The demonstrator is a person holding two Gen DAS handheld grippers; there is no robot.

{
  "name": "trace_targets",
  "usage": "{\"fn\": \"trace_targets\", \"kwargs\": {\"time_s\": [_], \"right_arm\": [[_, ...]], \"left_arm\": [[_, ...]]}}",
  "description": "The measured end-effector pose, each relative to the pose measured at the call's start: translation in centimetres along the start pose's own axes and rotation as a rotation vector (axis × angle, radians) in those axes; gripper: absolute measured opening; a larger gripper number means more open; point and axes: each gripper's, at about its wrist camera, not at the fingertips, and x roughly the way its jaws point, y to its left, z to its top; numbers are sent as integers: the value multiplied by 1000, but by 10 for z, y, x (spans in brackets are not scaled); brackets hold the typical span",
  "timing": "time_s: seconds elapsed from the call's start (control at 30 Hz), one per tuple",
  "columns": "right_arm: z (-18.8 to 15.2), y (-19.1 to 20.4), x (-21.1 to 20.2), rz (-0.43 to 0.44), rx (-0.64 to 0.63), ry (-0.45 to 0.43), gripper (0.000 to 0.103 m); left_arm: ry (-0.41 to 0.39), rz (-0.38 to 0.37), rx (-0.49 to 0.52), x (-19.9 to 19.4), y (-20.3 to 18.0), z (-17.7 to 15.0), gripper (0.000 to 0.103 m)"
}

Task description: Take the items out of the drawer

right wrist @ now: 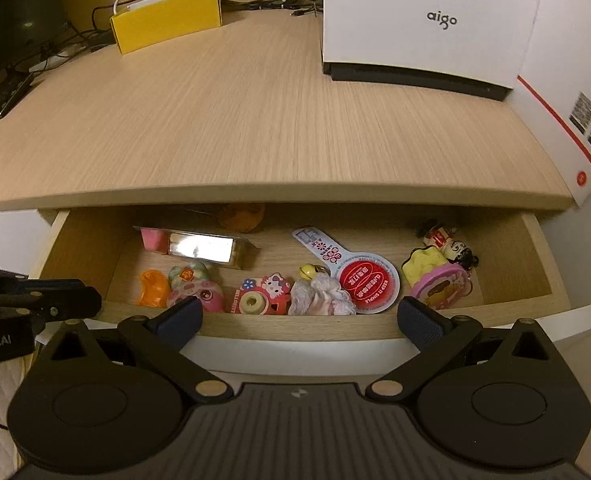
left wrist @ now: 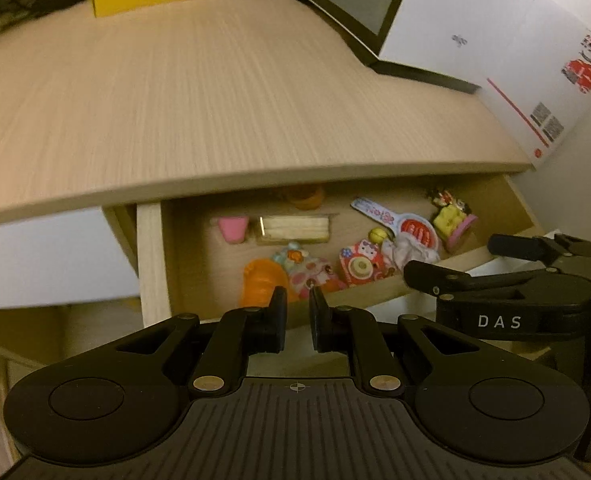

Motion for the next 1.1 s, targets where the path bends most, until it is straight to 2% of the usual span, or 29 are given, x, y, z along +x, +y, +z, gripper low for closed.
{"fn": "trace_targets", "kwargs": {"time_s": [0.27,0.47,0.6,0.67,0.73,0.83,0.93,1.0,1.07,1.1], "right_arm": [[-30,1,-24,8,-3,27,103],[-53,-5,-46,57,-3,62,103],[-64,-8,-58,90,-23,98,103],[-63,-7,-61,89,-41,105,103],[-56,-4,-67,70,-94,41,103],[-36,7,-67,62,-225,-59,103],[-8,19,-48,70,-306,-115,103],[9,27,-26,99,-334,-79,102],[21,34,0,178,-356,2,90],[27,37,17,218,-358,57,88]], "left_arm": [[88,-44,111,-13,-11,-20,13],[185,-88,199,-18,-18,-31,13],[219,-139,232,-11,-19,-29,13],[191,-139,216,-9,-16,-24,13],[131,-127,206,-12,-13,-16,13],[40,-63,204,-17,-10,-4,14],[-24,-2,169,-21,-3,7,15],[-44,24,141,-20,4,12,15],[-47,51,136,-15,5,16,14],[-43,63,138,-12,3,18,14]]}}
